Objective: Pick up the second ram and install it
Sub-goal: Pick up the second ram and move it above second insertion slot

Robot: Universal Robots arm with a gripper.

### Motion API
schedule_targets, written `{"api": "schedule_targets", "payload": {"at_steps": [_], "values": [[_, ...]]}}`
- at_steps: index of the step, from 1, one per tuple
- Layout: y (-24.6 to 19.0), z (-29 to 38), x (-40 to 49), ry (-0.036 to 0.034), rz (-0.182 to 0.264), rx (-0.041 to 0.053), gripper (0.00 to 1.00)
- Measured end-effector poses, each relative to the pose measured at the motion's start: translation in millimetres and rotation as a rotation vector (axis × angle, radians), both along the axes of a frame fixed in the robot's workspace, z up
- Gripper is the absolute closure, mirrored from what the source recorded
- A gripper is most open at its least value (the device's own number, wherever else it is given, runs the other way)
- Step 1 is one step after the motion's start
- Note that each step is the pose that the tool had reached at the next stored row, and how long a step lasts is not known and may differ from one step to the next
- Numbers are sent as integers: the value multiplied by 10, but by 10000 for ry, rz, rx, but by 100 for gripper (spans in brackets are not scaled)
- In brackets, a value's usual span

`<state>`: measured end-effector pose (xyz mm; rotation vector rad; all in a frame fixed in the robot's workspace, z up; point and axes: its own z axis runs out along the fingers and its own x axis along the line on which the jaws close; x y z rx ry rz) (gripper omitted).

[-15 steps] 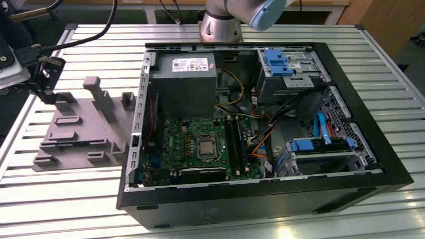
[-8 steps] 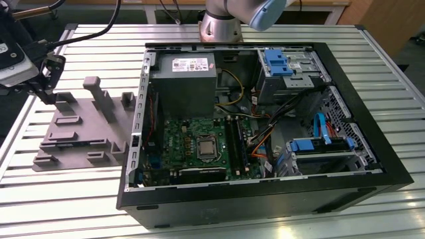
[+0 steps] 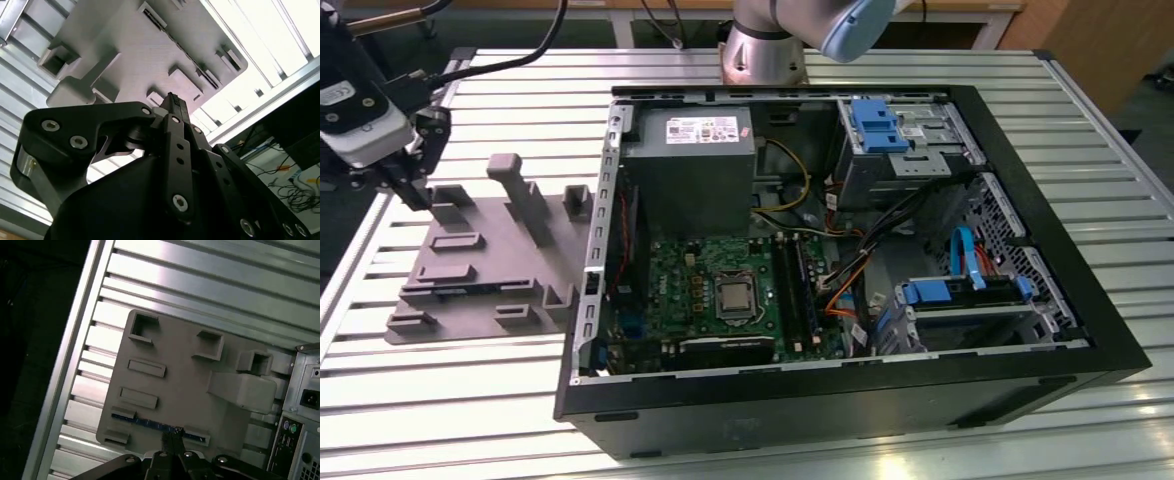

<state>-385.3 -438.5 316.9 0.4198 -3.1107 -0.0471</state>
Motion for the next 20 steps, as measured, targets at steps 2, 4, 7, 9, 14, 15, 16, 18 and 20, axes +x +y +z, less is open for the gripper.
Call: {"api": "schedule_targets", "payload": {"at_steps": [2,4,7,9,14,15,16,18,20], "values": [[0,-2,0,0,356,0,89],[0,-3,0,0,699,0,89],[0,-5,0,0,1219,0,89],[0,-7,0,0,1568,0,89],[0,-13,0,0,2482,0,89],[0,-15,0,0,2667,0,89],[0,-16,0,0,2848,0,89],[0,-20,0,0,3207,0,89],[0,-23,0,0,3578,0,89]]}}
